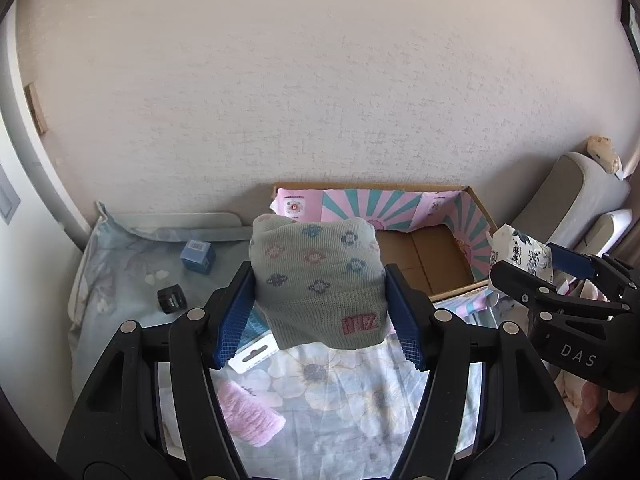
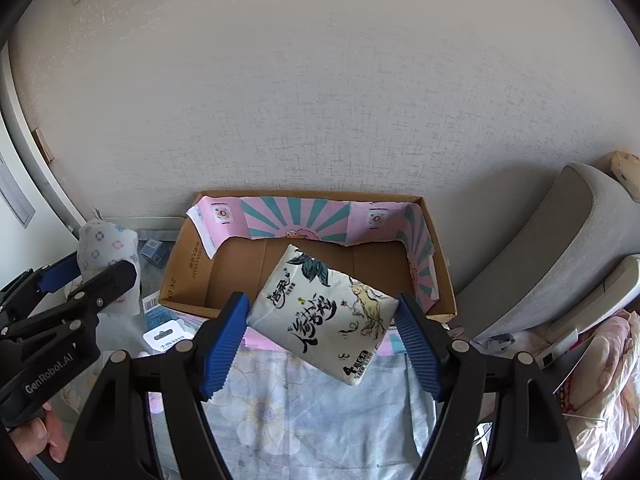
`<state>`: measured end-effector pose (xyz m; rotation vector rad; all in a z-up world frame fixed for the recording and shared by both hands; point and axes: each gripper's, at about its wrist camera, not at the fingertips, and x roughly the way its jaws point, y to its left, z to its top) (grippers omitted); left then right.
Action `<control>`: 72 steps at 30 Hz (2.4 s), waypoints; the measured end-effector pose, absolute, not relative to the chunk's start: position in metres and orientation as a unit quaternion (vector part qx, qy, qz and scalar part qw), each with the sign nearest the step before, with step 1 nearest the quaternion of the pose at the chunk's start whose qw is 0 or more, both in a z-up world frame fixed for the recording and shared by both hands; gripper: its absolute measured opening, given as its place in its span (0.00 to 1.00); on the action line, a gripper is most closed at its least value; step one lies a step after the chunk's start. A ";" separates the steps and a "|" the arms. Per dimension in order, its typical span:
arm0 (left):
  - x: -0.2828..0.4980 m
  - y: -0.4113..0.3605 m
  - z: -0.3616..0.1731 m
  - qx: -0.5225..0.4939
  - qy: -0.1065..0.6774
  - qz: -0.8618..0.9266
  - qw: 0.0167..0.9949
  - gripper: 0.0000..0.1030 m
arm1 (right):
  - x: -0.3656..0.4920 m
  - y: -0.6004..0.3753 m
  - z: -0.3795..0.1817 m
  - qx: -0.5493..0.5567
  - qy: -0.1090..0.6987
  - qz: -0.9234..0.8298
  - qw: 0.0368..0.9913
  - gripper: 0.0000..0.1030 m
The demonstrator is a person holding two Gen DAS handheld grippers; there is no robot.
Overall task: Organize objects
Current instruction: 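Lift the sock bundle and tissue pack with both grippers over the cardboard box, then open the left gripper dropping the sock while the right gripper releases the tissue pack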
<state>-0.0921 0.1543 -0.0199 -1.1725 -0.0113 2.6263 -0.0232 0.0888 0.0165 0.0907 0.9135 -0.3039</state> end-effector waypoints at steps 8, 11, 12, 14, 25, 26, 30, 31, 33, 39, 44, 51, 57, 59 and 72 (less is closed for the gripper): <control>-0.095 0.162 -0.023 -0.409 -0.006 0.904 0.128 0.58 | -0.024 0.078 0.013 0.042 0.443 -0.132 0.886 0.68; -0.097 0.165 -0.023 -0.410 -0.004 0.903 0.127 0.58 | -0.023 0.075 0.016 0.042 0.442 -0.126 0.887 0.68; -0.100 0.165 -0.023 -0.411 -0.005 0.902 0.128 0.58 | -0.020 0.073 0.018 0.041 0.441 -0.123 0.888 0.68; -0.106 0.166 -0.024 -0.418 -0.011 0.899 0.130 0.58 | -0.016 0.072 0.020 0.039 0.443 -0.116 0.888 0.68; -0.158 0.179 -0.033 -0.450 -0.006 0.883 0.132 0.58 | 0.033 0.048 0.019 0.032 0.474 -0.075 0.877 0.68; -0.164 0.180 -0.034 -0.455 -0.005 0.881 0.130 0.58 | 0.038 0.046 0.018 0.034 0.477 -0.073 0.875 0.68; -0.191 0.184 -0.040 -0.473 -0.007 0.872 0.128 0.58 | 0.065 0.033 0.011 0.040 0.499 -0.064 0.863 0.68; -0.197 0.186 -0.041 -0.476 -0.005 0.870 0.128 0.58 | 0.072 0.029 0.008 0.042 0.507 -0.061 0.859 0.68; -0.209 0.191 -0.046 -0.486 0.002 0.865 0.129 0.58 | 0.087 0.023 0.001 0.046 0.520 -0.057 0.851 0.68; -0.242 0.206 -0.072 -0.527 0.004 0.839 0.136 0.58 | 0.123 0.011 -0.024 0.053 0.559 -0.042 0.826 0.68; -0.257 0.215 -0.098 -0.554 0.010 0.821 0.137 0.58 | 0.139 0.007 -0.048 0.049 0.588 -0.037 0.807 0.68; -0.265 0.223 -0.124 -0.580 0.013 0.803 0.138 0.58 | 0.145 0.001 -0.073 0.058 0.608 -0.030 0.791 0.68; -0.267 0.238 -0.148 -0.603 0.051 0.784 0.136 0.58 | 0.148 -0.007 -0.100 0.078 0.632 -0.031 0.770 0.68; -0.265 0.245 -0.151 -0.598 0.080 0.786 0.135 0.58 | 0.146 -0.008 -0.106 0.076 0.636 -0.031 0.767 0.68; -0.261 0.267 -0.144 -0.589 0.121 0.785 0.151 0.59 | 0.147 -0.015 -0.105 0.074 0.638 -0.027 0.766 0.68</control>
